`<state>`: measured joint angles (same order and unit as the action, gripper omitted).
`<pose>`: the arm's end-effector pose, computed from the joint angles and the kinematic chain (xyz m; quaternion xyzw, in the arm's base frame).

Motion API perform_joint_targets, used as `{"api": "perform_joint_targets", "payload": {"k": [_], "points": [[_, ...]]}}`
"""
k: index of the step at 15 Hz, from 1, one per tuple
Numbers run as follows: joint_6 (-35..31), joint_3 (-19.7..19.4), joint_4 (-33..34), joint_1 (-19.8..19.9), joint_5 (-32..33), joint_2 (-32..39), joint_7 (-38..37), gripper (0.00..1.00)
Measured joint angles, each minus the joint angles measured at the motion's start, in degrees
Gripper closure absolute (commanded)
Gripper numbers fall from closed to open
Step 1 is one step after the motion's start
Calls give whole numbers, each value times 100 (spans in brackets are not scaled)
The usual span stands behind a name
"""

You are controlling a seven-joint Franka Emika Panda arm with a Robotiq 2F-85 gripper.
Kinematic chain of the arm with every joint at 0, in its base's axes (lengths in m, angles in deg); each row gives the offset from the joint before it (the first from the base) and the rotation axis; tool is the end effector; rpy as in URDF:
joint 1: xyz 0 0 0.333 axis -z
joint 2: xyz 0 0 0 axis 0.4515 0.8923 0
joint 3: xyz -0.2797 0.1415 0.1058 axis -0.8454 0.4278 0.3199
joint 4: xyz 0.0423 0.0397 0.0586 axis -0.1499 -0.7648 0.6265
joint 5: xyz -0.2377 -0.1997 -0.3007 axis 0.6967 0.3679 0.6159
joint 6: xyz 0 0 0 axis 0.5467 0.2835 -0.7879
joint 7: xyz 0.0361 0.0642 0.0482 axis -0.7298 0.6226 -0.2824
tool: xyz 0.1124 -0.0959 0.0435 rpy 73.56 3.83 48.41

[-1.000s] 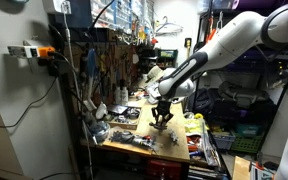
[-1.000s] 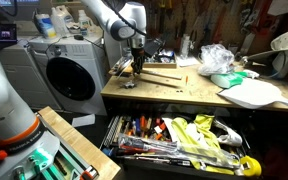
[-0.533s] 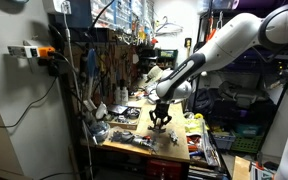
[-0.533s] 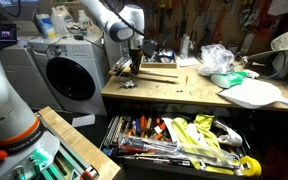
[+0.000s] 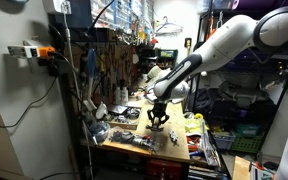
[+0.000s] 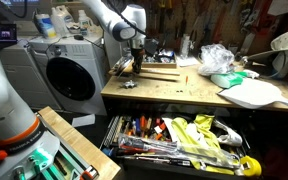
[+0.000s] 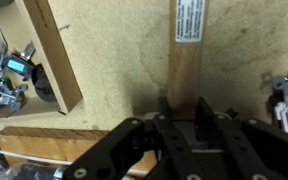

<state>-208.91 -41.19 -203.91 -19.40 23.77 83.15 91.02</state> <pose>0.5887 -0.0715 0.2295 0.5600 0.8232 0.0892 0.0261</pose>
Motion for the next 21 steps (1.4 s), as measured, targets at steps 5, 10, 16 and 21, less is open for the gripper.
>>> {"api": "perform_joint_targets", "payload": {"k": [5, 10, 16, 21], "points": [[0, 16, 197, -13, 179, 185, -54, 37], [-3, 19, 312, -27, 321, 231, -182, 1], [-4, -208, -1, 28, 382, -316, -1231, 0], [-6, -710, -1044, 275, 270, -1568, -1986, 0]]}}
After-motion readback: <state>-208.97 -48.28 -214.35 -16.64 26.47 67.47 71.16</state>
